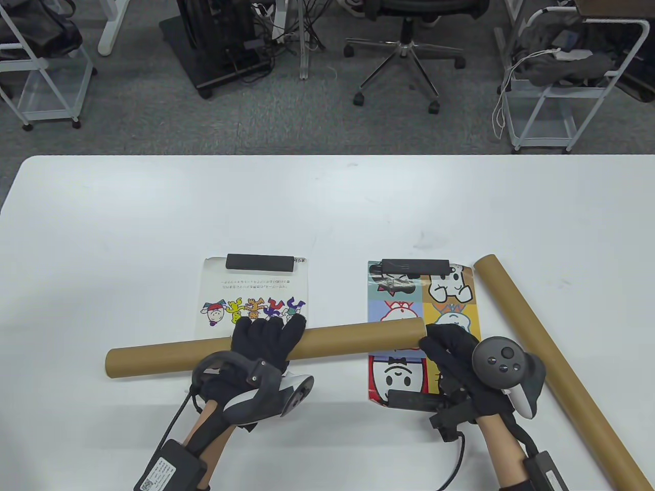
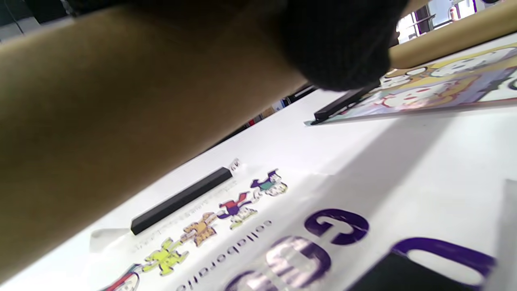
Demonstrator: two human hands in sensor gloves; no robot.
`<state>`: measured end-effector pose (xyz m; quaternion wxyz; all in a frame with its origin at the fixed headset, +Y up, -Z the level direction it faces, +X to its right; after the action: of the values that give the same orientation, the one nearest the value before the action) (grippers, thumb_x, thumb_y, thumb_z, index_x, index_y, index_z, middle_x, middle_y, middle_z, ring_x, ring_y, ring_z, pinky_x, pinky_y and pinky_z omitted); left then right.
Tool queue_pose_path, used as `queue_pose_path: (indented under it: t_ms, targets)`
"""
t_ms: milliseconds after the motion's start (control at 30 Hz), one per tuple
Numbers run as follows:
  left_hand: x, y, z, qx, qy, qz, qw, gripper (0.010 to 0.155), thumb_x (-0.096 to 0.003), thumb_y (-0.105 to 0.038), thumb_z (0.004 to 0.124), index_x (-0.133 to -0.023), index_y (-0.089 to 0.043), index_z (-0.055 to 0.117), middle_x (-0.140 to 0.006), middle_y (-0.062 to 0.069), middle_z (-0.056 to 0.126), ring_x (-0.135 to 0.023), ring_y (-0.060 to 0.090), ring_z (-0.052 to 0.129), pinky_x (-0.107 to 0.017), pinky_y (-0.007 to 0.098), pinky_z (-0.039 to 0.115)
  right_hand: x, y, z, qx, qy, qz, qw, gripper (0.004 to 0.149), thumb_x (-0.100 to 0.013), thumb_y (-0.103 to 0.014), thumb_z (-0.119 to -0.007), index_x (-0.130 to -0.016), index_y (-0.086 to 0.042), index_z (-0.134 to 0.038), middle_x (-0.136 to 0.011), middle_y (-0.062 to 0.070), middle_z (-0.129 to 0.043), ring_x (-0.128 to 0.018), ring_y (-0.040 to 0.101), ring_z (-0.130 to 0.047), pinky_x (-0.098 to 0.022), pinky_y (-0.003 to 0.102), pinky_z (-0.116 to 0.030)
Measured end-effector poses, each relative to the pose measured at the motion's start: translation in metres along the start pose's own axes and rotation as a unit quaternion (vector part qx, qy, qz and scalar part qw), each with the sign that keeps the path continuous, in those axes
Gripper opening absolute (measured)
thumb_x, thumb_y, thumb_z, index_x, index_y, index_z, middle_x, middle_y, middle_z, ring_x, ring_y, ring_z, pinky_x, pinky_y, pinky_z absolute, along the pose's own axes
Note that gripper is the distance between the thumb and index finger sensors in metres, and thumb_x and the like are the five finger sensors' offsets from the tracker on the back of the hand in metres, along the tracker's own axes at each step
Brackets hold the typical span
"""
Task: Roll up posters and store in mailing tubes
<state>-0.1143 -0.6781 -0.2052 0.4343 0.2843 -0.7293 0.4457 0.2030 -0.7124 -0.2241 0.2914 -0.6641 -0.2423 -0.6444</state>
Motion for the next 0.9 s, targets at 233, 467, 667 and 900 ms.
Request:
queue_pose_path:
  t_ms: [233,467,667,900]
  targets:
    - [0.0012,0.0015,-0.0037,-0.055,-0.027,-0.016,0.998,0.092,-0.036,-0.056,0.083,-0.114,-0.021,0.05,-0.106,0.003,0.074,-0.088,0.025,0.089,-0.078,0.058,0.071,-0.0009,-0.0025,-0.0015,-0.003,0.0,0.005,1.0,0.041,-0.051,-0.034,-0.071,-0.088,-0.018,-0.074,-0.089,0.014,-0.082,-0.078,0.043,-0.082,-0.066,0.074,-0.055]
    - [0.0019,0.0056,-0.0036,-0.019,-0.024,-0.019,0.999,0.084,-0.0383,-0.056,0.08,-0.111,-0.026,0.051,-0.106,-0.002,0.083,-0.09,0.022,0.097,-0.078,0.053,0.075,0.0014,-0.0026,-0.0015,0.011,0.004,0.011,1.0,0.042,-0.05,-0.039,-0.068,-0.085,-0.018,-0.077,-0.089,0.015,-0.083,-0.078,0.044,-0.082,-0.066,0.075,-0.055]
    - [0.0016,0.0005,-0.001,-0.01,-0.019,-0.009,1.0,0.086,-0.042,-0.052,0.076,-0.115,-0.021,0.042,-0.108,0.001,0.078,-0.092,0.026,0.093,-0.079,0.057,0.071,0.0017,-0.0052,0.002,0.023,0.02,0.019,0.999,0.042,-0.052,-0.037,-0.068,-0.087,-0.016,-0.076,-0.089,0.016,-0.083,-0.078,0.045,-0.082,-0.066,0.077,-0.053]
    - [-0.0014,-0.0004,0.001,0.001,-0.006,-0.003,1.0,0.085,-0.0423,-0.05,0.077,-0.115,-0.022,0.044,-0.108,0.002,0.078,-0.092,0.027,0.093,-0.079,0.056,0.072,-0.0026,-0.002,0.004,0.012,0.024,0.031,0.999,0.038,-0.05,-0.034,-0.073,-0.084,-0.019,-0.078,-0.086,0.013,-0.085,-0.074,0.041,-0.086,-0.067,0.071,-0.058]
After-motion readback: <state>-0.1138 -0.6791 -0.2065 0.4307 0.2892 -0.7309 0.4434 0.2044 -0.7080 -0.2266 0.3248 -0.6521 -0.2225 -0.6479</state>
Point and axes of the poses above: the tracker on the back of each hand, its own y axis roughly to the little-finger side, its own x axis roughly from the fingertips to the wrist, z = x × y, the point moved 3 cm from there along -x, roughly from the wrist to the fingertips
